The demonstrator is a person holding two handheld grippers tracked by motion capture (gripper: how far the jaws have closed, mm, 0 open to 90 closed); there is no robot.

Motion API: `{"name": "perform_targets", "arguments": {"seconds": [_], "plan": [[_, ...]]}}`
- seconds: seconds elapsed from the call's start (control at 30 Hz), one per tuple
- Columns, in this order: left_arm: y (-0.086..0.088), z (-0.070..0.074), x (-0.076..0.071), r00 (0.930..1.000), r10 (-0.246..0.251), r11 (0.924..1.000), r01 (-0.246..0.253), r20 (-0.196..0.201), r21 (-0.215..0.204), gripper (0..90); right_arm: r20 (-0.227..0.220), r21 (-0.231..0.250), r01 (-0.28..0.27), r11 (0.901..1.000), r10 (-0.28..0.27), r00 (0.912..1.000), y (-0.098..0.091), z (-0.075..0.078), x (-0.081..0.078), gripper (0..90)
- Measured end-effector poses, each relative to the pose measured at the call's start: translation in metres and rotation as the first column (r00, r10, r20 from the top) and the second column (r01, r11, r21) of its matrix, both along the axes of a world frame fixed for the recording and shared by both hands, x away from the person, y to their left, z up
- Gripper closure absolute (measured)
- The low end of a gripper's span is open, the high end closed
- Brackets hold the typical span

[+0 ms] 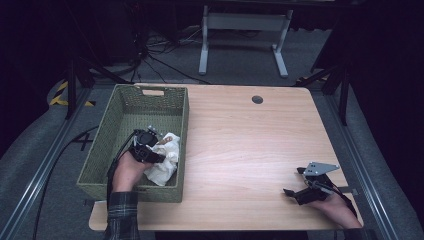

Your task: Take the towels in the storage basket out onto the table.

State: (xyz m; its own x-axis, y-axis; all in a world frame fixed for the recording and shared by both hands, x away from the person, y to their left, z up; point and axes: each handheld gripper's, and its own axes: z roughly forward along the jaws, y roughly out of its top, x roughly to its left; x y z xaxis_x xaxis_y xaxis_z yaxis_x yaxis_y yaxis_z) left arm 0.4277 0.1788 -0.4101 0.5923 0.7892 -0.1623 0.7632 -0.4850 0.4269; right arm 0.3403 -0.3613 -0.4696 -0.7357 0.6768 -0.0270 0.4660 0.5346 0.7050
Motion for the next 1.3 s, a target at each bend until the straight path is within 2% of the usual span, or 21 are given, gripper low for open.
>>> {"name": "perform_targets", "arguments": {"seconds": [0.1,0.13,0.27,0.37,0.53,0.63,0.67,0.77,0.83,0.87,0.9,0.93,0.97,1.0,1.07,1.1,1.17,1.2,1.3], "plan": [[0.004,0.006,-0.001,0.9993,0.013,0.9993,-0.012,0.035,-0.035,73.3,0.001,0.001,0.0,1.0,0.0,1.0,0.0,0.0,0.0,0.0],[0.004,0.006,-0.001,0.9993,0.013,0.9993,-0.012,0.035,-0.035,73.4,-0.001,0.001,0.001,1.0,-0.001,1.0,0.0,0.0,0.0,0.0],[0.01,0.016,-0.005,0.9943,0.035,0.9939,-0.024,0.1,-0.108,73.4,0.001,0.001,0.0,1.0,0.0,1.0,0.0,0.0,0.0,0.0],[0.015,0.023,-0.008,0.9889,0.056,0.9864,-0.034,0.138,-0.161,73.4,0.001,0.001,0.0,1.0,0.0,1.0,0.0,0.0,0.0,0.0],[0.022,0.032,-0.013,0.9824,0.07,0.9734,-0.03,0.173,-0.227,73.5,0.0,0.0,0.0,1.0,0.0,1.0,0.0,0.0,0.0,0.0],[0.027,0.038,-0.017,0.9742,0.088,0.9636,-0.031,0.208,-0.265,73.7,0.001,0.0,-0.001,1.0,0.001,1.0,0.0,0.0,0.0,0.0],[0.028,0.04,-0.017,0.9721,0.092,0.963,-0.031,0.216,-0.268,73.7,0.002,-0.001,-0.001,1.0,0.001,1.0,0.0,0.0,0.0,0.0],[0.031,0.046,-0.021,0.9611,0.104,0.9558,-0.025,0.256,-0.293,74.0,0.001,0.0,0.0,1.0,0.0,1.0,0.0,0.0,0.0,0.0],[0.033,0.05,-0.023,0.9531,0.107,0.9477,-0.011,0.283,-0.319,74.2,0.0,0.0,0.0,1.0,0.0,1.0,0.0,0.0,0.0,0.0],[0.034,0.053,-0.024,0.9489,0.11,0.946,-0.008,0.296,-0.324,74.2,0.002,-0.001,-0.001,1.0,0.001,1.0,0.0,0.0,0.0,0.0],[0.034,0.053,-0.024,0.9489,0.11,0.946,-0.008,0.296,-0.324,74.2,0.002,-0.001,-0.001,1.0,0.001,1.0,0.0,0.0,0.0,0.0],[0.034,0.056,-0.026,0.9433,0.111,0.9452,-0.003,0.313,-0.327,74.2,0.002,-0.001,-0.001,1.0,0.001,1.0,0.0,0.0,0.0,0.0],[0.034,0.058,-0.027,0.9409,0.111,0.9435,0.001,0.32,-0.331,74.3,0.002,-0.001,0.0,1.0,0.0,1.0,0.0,0.0,0.0,0.0],[0.033,0.063,-0.029,0.9342,0.114,0.9411,0.008,0.338,-0.338,74.5,0.001,-0.001,0.0,1.0,0.0,1.0,0.0,0.0,0.0,0.0],[0.032,0.066,-0.03,0.9323,0.111,0.9398,0.015,0.344,-0.341,74.4,0.001,0.001,0.0,1.0,0.0,1.0,0.0,0.0,0.0,0.0],[0.032,0.069,-0.031,0.9277,0.108,0.9398,0.021,0.357,-0.341,74.5,0.002,-0.001,-0.001,1.0,0.001,1.0,0.0,0.0,0.0,0.0],[0.029,0.075,-0.034,0.9209,0.109,0.9343,0.034,0.374,-0.355,74.6,0.001,0.001,0.0,1.0,0.0,1.0,0.0,0.0,0.0,0.0],[0.028,0.078,-0.036,0.919,0.112,0.9344,0.033,0.378,-0.355,74.7,0.001,0.0,0.0,1.0,0.0,1.0,0.0,0.0,0.0,0.0],[0.025,0.084,-0.038,0.9112,0.104,0.9281,0.055,0.399,-0.368,74.9,0.001,0.001,0.0,1.0,0.0,1.0,0.0,0.0,0.0,0.0]]}}
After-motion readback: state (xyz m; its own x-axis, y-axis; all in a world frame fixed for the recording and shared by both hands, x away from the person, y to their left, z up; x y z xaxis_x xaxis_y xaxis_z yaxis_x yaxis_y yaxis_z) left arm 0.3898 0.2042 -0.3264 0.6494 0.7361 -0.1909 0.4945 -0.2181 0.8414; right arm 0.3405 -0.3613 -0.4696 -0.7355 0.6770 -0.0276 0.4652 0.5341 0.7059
